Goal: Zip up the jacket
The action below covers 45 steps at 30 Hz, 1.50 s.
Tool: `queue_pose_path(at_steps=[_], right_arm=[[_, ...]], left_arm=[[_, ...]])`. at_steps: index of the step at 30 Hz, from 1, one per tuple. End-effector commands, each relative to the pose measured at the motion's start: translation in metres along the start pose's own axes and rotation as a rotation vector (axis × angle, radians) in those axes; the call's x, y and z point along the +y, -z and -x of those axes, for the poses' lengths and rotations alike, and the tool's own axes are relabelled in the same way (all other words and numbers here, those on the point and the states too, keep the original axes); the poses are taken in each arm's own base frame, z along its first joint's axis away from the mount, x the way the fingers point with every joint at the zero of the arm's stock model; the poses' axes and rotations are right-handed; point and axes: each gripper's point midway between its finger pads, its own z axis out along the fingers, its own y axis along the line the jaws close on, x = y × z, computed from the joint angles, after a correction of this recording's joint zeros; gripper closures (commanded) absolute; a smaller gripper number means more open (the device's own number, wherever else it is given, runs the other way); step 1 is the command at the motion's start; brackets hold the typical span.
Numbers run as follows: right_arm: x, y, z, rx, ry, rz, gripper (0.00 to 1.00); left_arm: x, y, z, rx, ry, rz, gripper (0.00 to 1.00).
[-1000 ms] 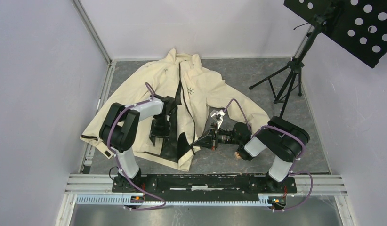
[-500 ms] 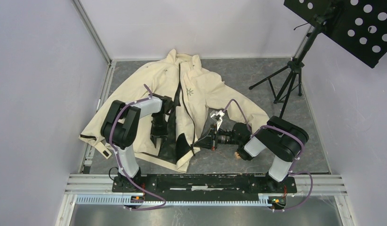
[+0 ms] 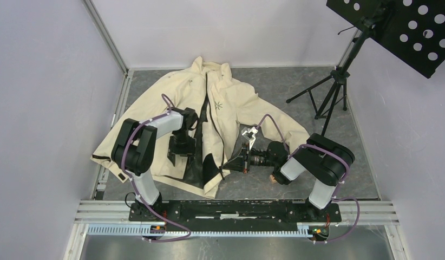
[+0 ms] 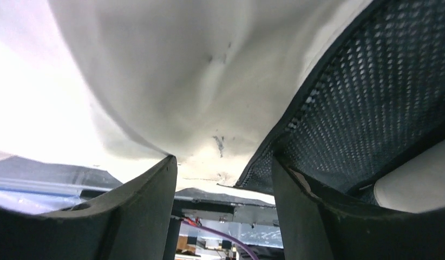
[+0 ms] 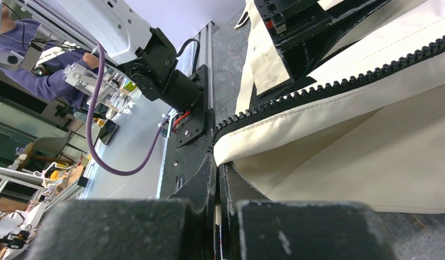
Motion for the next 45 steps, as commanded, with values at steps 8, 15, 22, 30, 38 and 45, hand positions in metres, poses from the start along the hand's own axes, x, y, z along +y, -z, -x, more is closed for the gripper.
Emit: queue_pose_path(at_steps=[8,15,22,30,38,45], right_arm=[[0.059,0.004,0.057,-0.234,0.305,0.224,1.00],[0.061,0.003,0.058,-0.239,0.299,0.234,1.00],[0.061,0.003,0.057,-0.237,0.299,0.235,1.00],[0.061,0.003,0.057,-0.236,0.296,0.238,1.00],[0.059,0.001,0.055,-0.230,0.296,0.230,1.00],[0.056,0.004,0.057,-0.244,0.313,0.190,1.00]], left_arm=[[0.005,-0.028,0.020,-0.008,-0.005,0.020,0.46],[0.003,-0.022,0.021,-0.024,-0.016,-0.002,0.67],[0.006,-0.019,0.028,-0.048,-0.026,0.019,0.81],[0.013,0.004,0.041,-0.141,-0.024,0.045,0.90],[0.003,0.046,0.046,-0.241,-0.036,0.001,0.98],[0.009,0.062,0.028,-0.244,-0.038,0.013,0.98]])
